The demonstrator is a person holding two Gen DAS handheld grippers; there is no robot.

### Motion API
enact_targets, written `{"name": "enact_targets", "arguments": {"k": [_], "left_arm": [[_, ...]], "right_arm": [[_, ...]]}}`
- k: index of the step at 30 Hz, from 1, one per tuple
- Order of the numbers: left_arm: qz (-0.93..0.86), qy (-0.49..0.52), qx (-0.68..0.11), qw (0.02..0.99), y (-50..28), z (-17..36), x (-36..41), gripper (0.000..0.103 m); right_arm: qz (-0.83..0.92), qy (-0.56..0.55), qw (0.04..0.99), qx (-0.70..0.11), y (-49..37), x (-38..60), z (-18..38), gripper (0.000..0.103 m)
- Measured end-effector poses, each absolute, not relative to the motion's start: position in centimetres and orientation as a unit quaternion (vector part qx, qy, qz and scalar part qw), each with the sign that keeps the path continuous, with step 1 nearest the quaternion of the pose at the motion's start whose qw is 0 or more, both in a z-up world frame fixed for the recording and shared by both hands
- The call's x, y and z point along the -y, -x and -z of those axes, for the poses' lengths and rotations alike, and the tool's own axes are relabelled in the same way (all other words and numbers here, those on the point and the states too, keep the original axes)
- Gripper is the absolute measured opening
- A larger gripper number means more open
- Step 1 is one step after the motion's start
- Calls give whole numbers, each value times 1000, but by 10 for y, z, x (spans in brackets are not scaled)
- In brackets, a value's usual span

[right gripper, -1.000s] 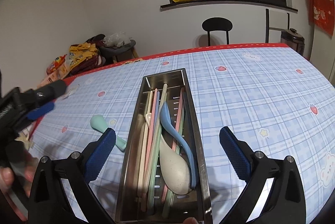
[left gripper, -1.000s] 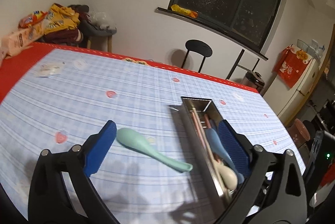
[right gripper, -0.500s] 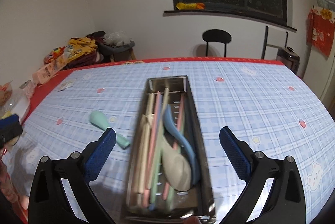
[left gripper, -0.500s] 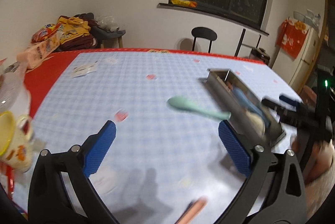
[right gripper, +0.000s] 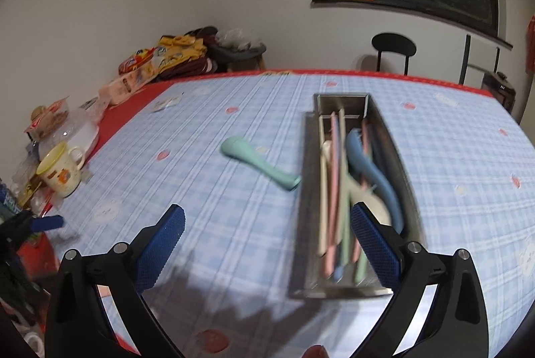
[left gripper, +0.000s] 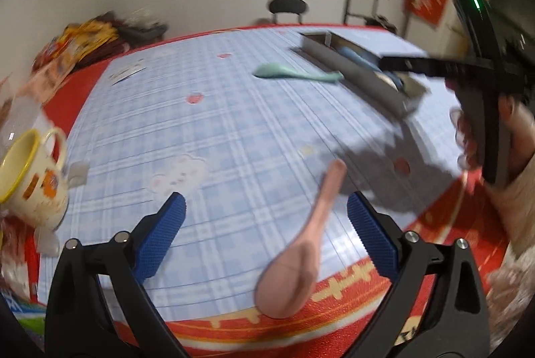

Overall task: Organize utensils
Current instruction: 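Grasp the pink spoon handle with the left gripper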

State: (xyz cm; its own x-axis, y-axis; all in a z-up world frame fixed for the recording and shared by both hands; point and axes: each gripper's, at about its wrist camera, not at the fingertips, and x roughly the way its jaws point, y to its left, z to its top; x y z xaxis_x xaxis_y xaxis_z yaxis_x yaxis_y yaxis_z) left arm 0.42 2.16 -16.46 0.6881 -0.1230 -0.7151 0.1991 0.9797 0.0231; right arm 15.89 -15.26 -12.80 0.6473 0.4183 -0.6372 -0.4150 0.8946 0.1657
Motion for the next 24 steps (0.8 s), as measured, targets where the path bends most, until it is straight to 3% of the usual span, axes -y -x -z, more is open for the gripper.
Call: {"name": "enact_targets", "arguments": {"k": [2,13,17,24], "left_arm": [[98,-75,-393,911,-4,171,-11,78],[113,-154,-429,883,11,198,5,58],[116,-141,-436,881,7,198,0,41],[125,-100,-444,882,2,196,-15,35]], "right_arm": [[-229,7,905,-359,-150,147,129,97],[-237,10,895,-377,-123,133,141,97],[-244,16,892,-381,-122,127,144,97],[-258,-2,886,-385,-124,134,146,96]]}}
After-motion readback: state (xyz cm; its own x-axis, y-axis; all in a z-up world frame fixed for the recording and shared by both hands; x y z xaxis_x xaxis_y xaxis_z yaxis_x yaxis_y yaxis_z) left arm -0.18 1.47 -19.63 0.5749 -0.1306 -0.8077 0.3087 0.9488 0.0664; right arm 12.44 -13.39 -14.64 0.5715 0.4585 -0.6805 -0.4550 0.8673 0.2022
